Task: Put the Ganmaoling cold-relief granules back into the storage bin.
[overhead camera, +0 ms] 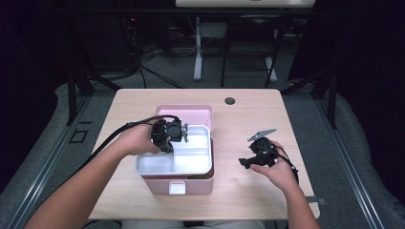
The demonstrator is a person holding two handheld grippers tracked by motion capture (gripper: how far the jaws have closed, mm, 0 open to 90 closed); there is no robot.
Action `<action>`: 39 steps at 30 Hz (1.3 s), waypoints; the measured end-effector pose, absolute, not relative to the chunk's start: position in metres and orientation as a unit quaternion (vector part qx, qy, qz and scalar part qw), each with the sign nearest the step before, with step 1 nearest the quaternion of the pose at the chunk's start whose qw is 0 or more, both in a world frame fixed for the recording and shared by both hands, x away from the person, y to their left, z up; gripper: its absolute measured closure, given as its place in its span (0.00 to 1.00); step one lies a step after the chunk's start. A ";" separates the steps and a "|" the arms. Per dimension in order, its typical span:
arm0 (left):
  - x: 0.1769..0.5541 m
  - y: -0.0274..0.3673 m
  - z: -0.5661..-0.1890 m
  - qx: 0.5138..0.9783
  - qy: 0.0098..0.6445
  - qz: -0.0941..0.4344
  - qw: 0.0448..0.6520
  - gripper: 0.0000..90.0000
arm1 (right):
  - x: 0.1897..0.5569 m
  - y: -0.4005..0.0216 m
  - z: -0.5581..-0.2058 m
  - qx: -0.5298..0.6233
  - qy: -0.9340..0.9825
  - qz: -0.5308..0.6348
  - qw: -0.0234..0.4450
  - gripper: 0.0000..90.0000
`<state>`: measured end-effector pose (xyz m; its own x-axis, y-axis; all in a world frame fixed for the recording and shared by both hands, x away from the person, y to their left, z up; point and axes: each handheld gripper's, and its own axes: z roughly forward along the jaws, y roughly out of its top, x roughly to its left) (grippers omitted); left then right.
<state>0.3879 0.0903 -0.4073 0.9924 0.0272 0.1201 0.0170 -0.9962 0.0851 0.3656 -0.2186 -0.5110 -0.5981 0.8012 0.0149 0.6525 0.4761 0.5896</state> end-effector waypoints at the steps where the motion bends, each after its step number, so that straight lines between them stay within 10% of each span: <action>1: 0.388 0.089 -0.408 0.997 0.012 0.057 0.042 1.00 | 0.366 -0.218 -0.511 0.429 0.848 0.281 0.132 0.31; 39: 0.386 0.084 -0.436 0.998 -0.006 0.029 0.057 0.99 | 0.369 -0.217 -0.509 0.433 0.842 0.290 0.137 0.31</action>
